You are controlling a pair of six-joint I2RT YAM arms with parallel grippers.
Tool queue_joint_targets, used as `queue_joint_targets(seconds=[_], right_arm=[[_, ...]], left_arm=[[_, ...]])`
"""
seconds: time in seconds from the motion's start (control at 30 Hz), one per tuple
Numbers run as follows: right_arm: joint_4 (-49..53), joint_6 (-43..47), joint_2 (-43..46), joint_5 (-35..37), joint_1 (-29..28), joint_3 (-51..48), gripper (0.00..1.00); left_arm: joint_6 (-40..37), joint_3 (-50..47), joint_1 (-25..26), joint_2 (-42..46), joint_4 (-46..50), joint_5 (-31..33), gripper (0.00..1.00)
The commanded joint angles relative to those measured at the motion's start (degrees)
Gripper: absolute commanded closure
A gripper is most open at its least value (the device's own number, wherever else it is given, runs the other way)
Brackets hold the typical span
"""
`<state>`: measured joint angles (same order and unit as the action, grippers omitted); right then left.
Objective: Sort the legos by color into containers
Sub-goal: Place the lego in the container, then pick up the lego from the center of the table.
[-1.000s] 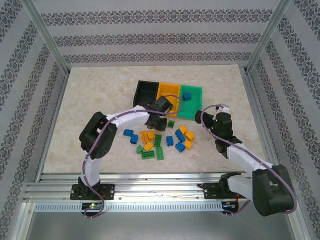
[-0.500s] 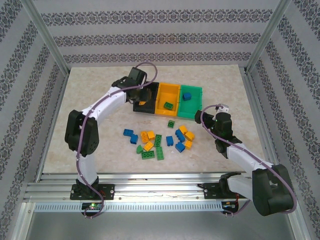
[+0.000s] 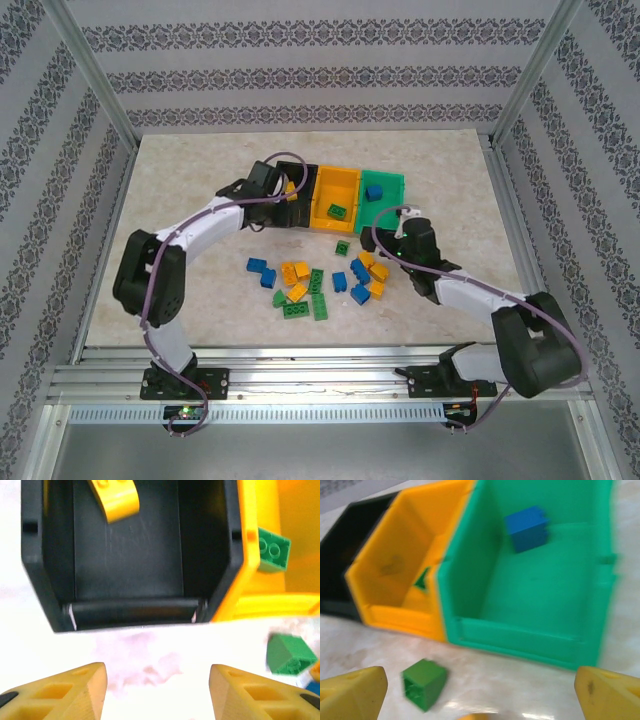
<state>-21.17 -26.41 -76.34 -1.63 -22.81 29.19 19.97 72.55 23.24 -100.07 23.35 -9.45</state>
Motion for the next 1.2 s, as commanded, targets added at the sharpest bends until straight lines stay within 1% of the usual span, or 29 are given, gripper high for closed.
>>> queue_joint_targets(seconds=[0.0, 0.07, 0.13, 0.2, 0.33, 0.47, 0.6, 0.7, 0.8, 1.0, 1.17], right_arm=[[2.5, -0.3, -3.7, -3.1, -3.7, 3.4, 0.09], [6.2, 0.2, -6.2, -3.8, -6.0, 6.1, 0.15], [11.6, 1.2, -8.5, -2.2, -7.9, 9.7, 0.17], [17.6, 1.8, -10.5, -0.4, -9.2, 13.5, 0.20], [23.7, 2.9, -13.0, 4.5, -11.7, 18.5, 0.23], [28.4, 1.8, -17.2, 5.9, -11.9, 23.2, 0.24], [32.7, 0.5, -22.0, 7.4, -12.0, 27.7, 0.27], [35.4, 0.7, -24.5, 11.1, -12.9, 30.4, 0.26], [38.1, 1.4, -26.9, 12.6, -13.8, 33.6, 0.26], [45.9, 2.5, -32.2, 17.1, -17.4, 40.9, 0.34], [48.2, 2.0, -33.5, 19.1, -19.0, 42.3, 0.42]], left_arm=[[0.9, -5.7, 0.1, 6.4, -7.4, -1.7, 0.44], [0.9, -10.3, 0.0, 9.4, -10.3, -1.3, 0.44], [1.5, -15.1, -0.1, 12.2, -14.1, -1.1, 0.44], [1.8, -19.5, -0.1, 14.2, -18.1, -1.7, 0.44], [1.4, -25.4, -0.1, 16.2, -23.7, -3.0, 0.44], [0.2, -29.5, -0.1, 16.2, -28.5, -5.9, 0.44], [-1.7, -32.3, -0.1, 16.0, -31.2, -7.7, 0.44], [-2.9, -33.4, -0.1, 16.9, -31.7, -6.5, 0.44], [-3.1, -33.9, -0.1, 17.9, -32.6, -6.7, 0.44], [-2.7, -35.0, -0.1, 18.7, -33.7, -7.2, 0.44], [-2.6, -35.2, -0.1, 19.1, -33.7, -7.2, 0.45]])
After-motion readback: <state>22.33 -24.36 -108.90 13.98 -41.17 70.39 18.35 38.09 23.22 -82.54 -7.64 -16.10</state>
